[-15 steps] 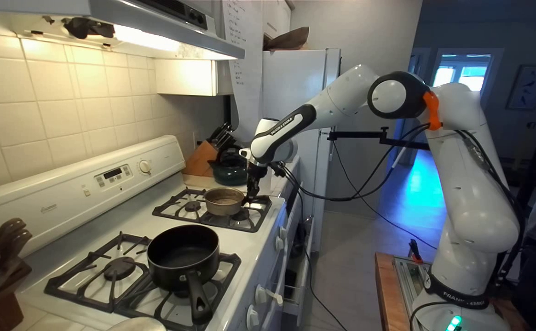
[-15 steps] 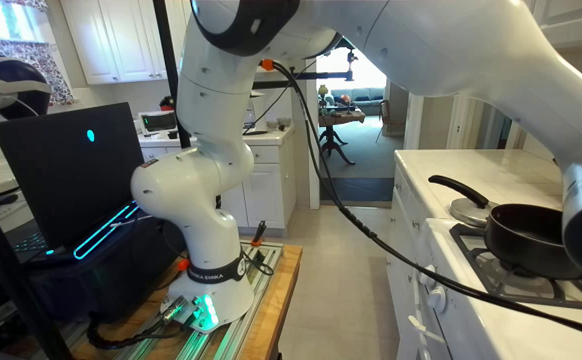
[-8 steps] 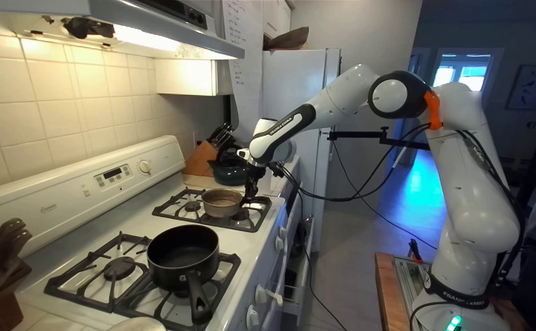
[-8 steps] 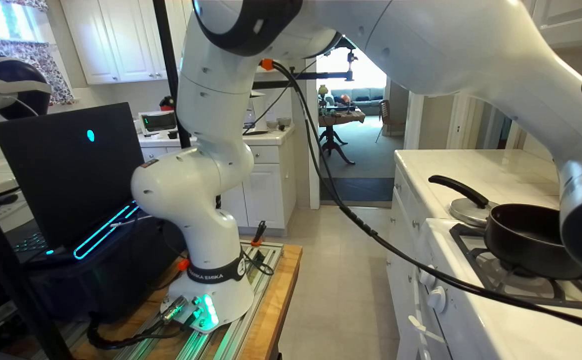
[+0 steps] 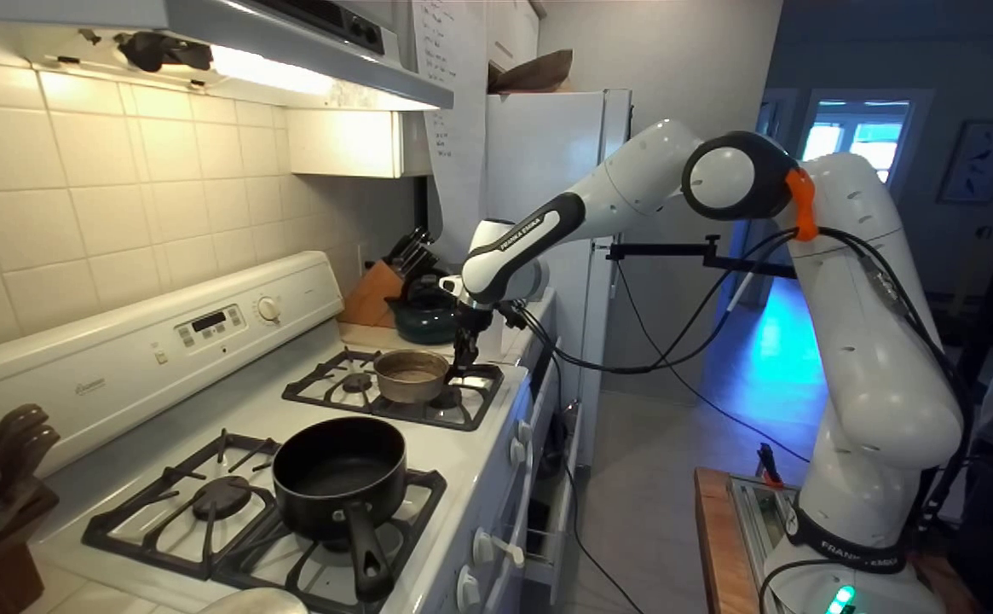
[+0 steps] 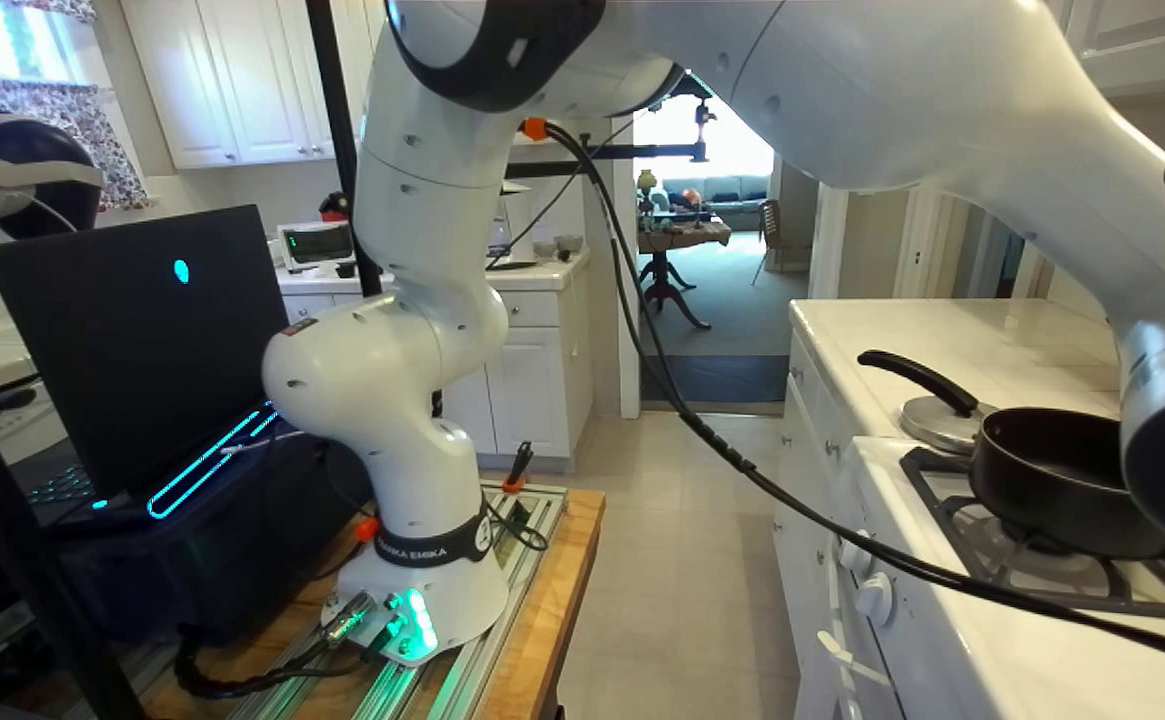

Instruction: Pour the liquid in the silver saucepan into the black saucepan.

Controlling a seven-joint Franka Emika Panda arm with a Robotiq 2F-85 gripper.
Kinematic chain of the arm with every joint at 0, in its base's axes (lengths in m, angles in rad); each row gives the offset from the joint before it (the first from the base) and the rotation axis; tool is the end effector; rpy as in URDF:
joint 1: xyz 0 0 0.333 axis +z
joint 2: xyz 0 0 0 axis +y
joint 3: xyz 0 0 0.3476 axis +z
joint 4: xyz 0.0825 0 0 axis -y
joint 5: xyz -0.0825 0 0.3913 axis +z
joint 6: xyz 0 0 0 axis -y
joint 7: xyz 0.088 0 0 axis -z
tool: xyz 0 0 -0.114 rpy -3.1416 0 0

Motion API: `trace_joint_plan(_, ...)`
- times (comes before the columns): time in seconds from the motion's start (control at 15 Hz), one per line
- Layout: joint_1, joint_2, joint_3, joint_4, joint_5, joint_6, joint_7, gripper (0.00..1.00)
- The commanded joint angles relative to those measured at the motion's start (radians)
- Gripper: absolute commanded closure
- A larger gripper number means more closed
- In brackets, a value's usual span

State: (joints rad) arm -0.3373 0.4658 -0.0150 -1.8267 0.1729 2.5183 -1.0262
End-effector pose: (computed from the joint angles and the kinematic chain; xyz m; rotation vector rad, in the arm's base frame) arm 0.6470 -0.2377 0.3185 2.9463 0.8268 0.3750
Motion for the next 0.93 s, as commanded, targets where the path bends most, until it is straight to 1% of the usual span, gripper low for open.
trace_joint_plan(0.0,-0.003,-0.003,0.008,0.000,-0.001,0.002,0.002,0.94)
trace_joint_plan(0.6,0.076,-0.047,0.004,-0.032,-0.074,0.057,0.021,0.94)
trace_joint_plan(0.87,0.095,-0.066,0.008,-0.047,-0.089,0.098,0.026,0.94)
